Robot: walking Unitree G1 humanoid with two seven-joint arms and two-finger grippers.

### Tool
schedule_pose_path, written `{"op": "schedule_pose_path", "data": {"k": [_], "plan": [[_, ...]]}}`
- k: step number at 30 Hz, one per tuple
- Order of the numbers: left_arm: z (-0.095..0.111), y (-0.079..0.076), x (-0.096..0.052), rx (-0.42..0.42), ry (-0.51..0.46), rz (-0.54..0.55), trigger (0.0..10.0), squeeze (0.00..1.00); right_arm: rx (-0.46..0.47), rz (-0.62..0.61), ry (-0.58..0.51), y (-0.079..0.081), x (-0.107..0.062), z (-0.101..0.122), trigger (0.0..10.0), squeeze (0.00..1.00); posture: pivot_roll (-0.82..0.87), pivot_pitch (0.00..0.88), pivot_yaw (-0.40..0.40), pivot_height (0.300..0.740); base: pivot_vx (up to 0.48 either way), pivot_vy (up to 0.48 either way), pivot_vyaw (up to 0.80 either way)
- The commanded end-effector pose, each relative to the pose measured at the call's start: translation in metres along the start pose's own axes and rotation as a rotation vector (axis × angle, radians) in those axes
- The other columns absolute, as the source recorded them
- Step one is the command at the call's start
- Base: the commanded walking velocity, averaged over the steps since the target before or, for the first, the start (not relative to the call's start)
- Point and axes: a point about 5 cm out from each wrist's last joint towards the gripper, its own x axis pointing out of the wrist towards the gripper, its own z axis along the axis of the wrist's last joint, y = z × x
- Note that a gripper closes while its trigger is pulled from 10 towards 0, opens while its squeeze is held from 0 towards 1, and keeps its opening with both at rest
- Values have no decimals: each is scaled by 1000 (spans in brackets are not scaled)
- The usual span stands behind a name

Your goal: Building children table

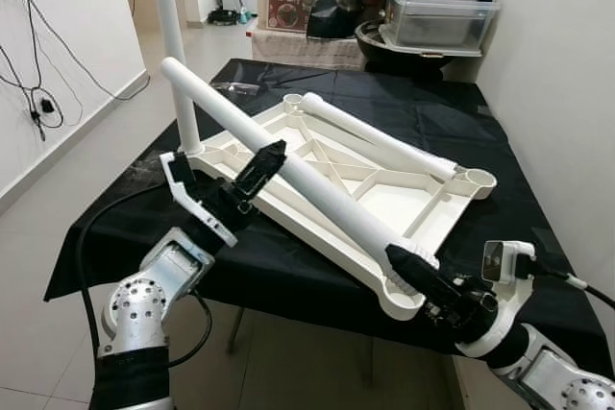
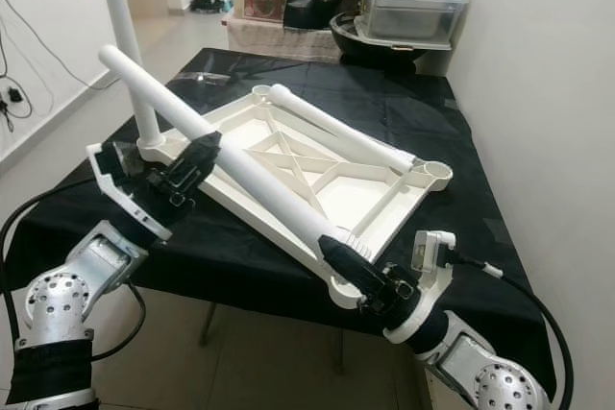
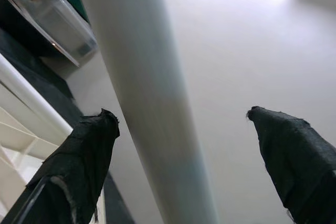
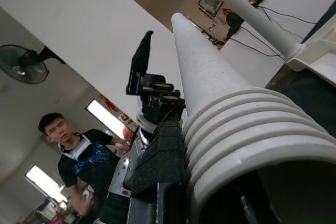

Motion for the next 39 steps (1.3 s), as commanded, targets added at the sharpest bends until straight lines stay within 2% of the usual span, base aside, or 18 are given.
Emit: {"op": "schedule_pose_path", "data": {"k": [1,4,7,15,16,20,21,35,36,39], "plan": [[1,1,0,-21,0,1,10000,0,-13,47,14,7,3,0,0,0,166,0,-75,740,0,0,0],[9,5,-1,-64,-37,17,10000,0,-12,64,47,9,0,-6,0,0,166,0,-75,740,0,0,0],[23,9,-4,-145,-125,12,10000,0,-11,73,65,11,-4,-12,0,0,162,0,-74,740,0,0,0],[34,8,-9,-176,-158,-19,10000,0,-4,63,77,9,-9,-14,0,0,163,0,-79,740,0,0,0],[34,7,-9,-178,-153,-25,4471,0,-2,55,83,7,-9,-15,0,0,163,0,-79,740,0,0,0],[33,7,-9,-180,-151,-28,4471,0,0,51,87,6,-9,-16,0,0,163,0,-79,740,0,0,0],[31,7,-11,-189,-145,-32,0,0,0,51,97,6,-9,-18,0,0,166,0,-78,740,0,0,0],[25,11,-12,-219,-129,-13,0,0,-24,82,133,9,-6,-22,0,0,165,0,-77,740,0,0,0],[25,11,-12,-220,-126,-9,0,0,-55,57,133,6,-4,-21,9490,0,165,0,-77,740,0,0,0],[25,12,-12,-220,-125,-8,0,0,-63,50,133,5,-4,-21,9490,0,165,0,-77,740,0,0,0]]}}
